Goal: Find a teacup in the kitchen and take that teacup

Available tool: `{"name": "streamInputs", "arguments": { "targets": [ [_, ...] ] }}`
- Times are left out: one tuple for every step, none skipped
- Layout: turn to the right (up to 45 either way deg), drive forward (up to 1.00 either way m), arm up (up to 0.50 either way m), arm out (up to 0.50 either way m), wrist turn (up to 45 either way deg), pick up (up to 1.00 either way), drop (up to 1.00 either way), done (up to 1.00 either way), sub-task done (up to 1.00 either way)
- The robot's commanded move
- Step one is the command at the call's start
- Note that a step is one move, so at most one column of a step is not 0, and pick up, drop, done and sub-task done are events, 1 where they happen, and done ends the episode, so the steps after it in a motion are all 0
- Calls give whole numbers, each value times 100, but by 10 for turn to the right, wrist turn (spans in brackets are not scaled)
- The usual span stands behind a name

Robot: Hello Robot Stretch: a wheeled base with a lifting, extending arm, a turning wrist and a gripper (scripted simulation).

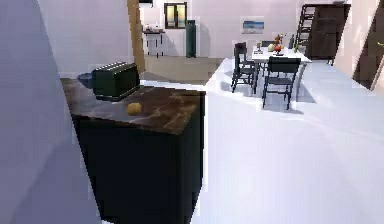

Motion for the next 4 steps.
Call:
{"name": "streamInputs", "arguments": {
  "targets": [
    [300,0,0,0,0,0,0,0,0],
    [0,60,0,0,0,0,0,0,0],
    [-120,0,0,0,0,0,0,0,0],
    [0,100,0,0,0,0,0,0,0]
  ]
}}
